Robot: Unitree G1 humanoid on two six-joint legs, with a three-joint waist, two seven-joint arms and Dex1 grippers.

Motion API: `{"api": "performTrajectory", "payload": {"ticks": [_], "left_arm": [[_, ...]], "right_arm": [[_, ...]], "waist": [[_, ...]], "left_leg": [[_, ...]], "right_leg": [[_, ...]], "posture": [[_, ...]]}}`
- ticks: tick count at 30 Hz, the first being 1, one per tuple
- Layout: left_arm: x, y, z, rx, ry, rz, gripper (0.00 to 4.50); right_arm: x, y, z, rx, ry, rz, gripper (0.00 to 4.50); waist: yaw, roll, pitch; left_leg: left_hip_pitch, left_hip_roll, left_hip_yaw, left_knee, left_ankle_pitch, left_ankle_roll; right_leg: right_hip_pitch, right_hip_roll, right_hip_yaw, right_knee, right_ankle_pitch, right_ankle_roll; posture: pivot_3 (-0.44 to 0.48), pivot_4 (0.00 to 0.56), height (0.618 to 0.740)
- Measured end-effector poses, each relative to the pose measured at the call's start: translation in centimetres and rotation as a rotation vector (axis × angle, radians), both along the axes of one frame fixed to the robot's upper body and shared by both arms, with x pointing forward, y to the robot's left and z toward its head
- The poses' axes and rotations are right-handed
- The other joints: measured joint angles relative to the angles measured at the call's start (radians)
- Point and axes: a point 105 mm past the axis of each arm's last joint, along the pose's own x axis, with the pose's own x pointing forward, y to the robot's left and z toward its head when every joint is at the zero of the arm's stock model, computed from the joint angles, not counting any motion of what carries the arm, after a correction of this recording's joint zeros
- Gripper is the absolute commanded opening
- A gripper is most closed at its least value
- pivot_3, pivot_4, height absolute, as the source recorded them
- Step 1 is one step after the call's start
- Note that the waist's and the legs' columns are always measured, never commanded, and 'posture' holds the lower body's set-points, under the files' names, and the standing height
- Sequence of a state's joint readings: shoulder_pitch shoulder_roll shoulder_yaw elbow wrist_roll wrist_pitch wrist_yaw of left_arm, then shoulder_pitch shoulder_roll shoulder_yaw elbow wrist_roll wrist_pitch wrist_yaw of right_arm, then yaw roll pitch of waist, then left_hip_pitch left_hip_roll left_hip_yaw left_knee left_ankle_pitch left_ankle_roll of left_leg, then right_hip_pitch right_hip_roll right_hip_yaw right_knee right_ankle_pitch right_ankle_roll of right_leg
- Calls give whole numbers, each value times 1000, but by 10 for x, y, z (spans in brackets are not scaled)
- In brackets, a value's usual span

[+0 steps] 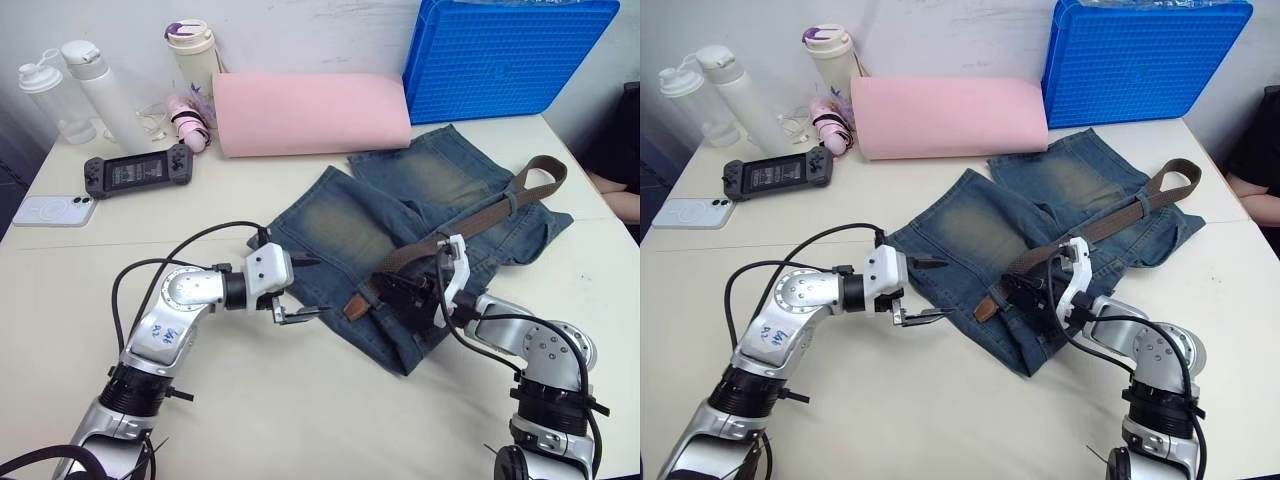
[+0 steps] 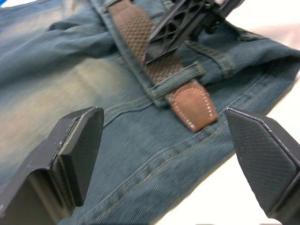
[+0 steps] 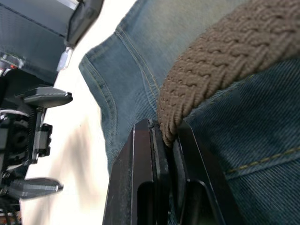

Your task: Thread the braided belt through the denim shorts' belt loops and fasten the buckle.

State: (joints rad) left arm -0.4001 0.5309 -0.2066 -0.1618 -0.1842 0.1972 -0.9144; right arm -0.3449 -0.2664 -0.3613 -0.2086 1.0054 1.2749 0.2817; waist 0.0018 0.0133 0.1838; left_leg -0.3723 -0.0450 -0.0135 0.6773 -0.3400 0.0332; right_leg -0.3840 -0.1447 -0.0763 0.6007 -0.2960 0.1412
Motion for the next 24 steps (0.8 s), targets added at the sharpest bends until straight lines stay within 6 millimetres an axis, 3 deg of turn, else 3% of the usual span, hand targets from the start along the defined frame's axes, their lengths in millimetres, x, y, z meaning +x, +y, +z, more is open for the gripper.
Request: {"api": "performTrajectory", "payload": {"ticks": [2, 3, 4, 9, 16, 20, 23, 24], "left_arm": [[-11, -17, -8, 72, -63, -72, 4500], [-11, -18, -9, 76, -65, -75, 4500], [-13, -20, -12, 88, -70, -85, 4500], [-14, -24, -16, 122, -107, -93, 4500], [-10, -46, -16, 127, -186, -77, 4500], [-4, -50, -20, 148, -199, -50, 4500], [-1, -54, -25, 167, -203, -29, 3800], [-1, -55, -27, 178, -207, -26, 3226]], "right_arm": [[1, 1, -3, -29, 5, -24, 971], [1, 1, -3, -30, 6, -26, 1184], [1, 0, -5, -35, 13, -32, 1763], [1, -2, -8, -34, 28, -47, 3430], [1, -5, -2, -43, 7, -58, 3430], [0, -7, -1, -42, 9, -66, 3430], [-2, -12, 0, -42, 15, -82, 3489], [-2, -14, 0, -47, 15, -86, 3489]], "waist": [[0, 0, 0], [0, 0, 0], [1, 0, 0], [0, 0, 0], [18, 0, 0], [23, 0, 0], [23, 0, 0], [23, 0, 0]], "left_leg": [[0, 0, 0, 0, 0, 0], [0, 0, 0, 0, 0, 0], [0, 0, 0, 0, 0, 0], [0, 0, 0, 0, 0, 0], [0, 0, 0, 2, 0, 0], [0, 0, 0, 2, 0, 0], [0, 0, 0, 2, 0, 1], [0, 0, 0, 2, 0, 1]], "right_leg": [[0, 0, 0, 0, 0, 0], [0, 0, 0, 0, 0, 0], [0, 0, 0, 0, 0, 0], [0, 0, 0, 0, 0, 0], [2, 0, 0, -1, 0, 0], [2, 0, 0, -1, 0, 0], [2, 0, 0, -1, 0, 0], [2, 0, 0, -1, 0, 0]], "posture": [[0, 150, 740], [0, 150, 740], [0, 150, 740], [0, 150, 740], [0, 150, 740], [0, 150, 740], [0, 150, 740], [0, 150, 740]]}}
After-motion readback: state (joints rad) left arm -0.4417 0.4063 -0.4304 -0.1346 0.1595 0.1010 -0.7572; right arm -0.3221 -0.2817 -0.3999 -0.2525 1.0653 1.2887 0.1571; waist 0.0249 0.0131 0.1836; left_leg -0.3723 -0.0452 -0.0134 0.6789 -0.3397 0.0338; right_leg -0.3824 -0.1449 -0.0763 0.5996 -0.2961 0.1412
